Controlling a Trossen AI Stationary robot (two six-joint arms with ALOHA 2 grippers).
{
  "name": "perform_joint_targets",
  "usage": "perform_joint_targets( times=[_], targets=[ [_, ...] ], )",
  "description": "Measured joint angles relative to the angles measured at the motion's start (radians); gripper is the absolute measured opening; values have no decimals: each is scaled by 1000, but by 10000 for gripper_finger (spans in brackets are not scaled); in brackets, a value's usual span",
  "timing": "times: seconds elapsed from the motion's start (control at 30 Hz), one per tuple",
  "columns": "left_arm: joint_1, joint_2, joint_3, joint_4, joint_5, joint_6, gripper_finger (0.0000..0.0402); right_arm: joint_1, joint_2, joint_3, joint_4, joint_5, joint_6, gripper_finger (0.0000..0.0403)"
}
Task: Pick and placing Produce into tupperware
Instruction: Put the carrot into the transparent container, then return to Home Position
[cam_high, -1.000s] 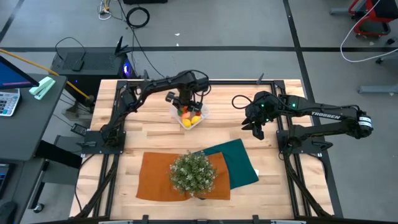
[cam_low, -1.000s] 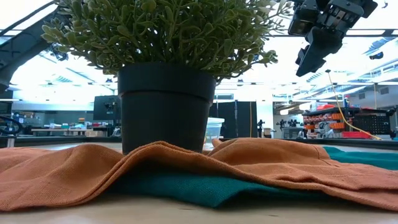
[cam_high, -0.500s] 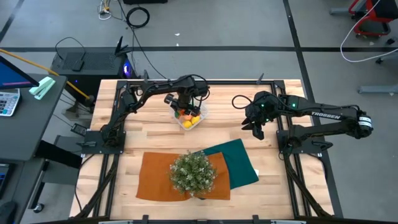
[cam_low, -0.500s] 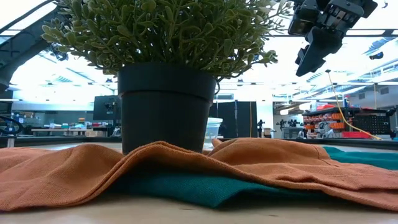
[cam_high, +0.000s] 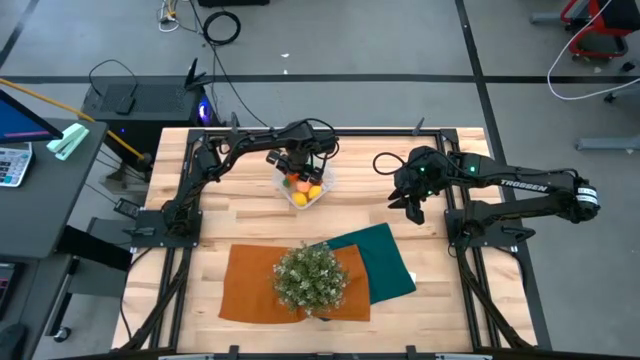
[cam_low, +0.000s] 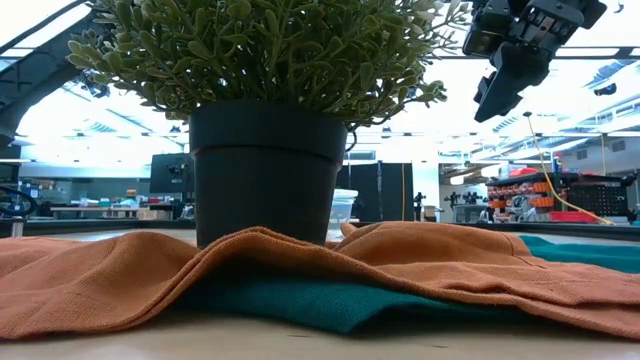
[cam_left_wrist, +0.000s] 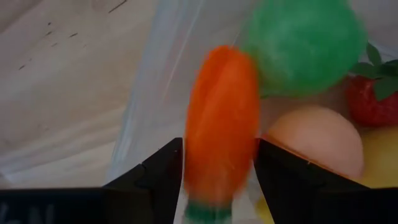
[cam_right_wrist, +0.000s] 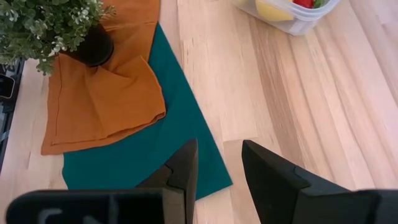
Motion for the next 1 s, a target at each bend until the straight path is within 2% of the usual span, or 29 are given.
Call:
perform_joint_targets(
  times=[0.53,0.8,1.0],
  targets=[
    [-35,-26,0,34,-53,4,228,0,0,0,0,0,1,93],
    [-72,-141,2,227,-183,-5,208,0,0,0,-4,0,3,93],
    [-77,-188,2,435,-201,9,181,-2,-2,0,-48,0,-19,93]
  ],
)
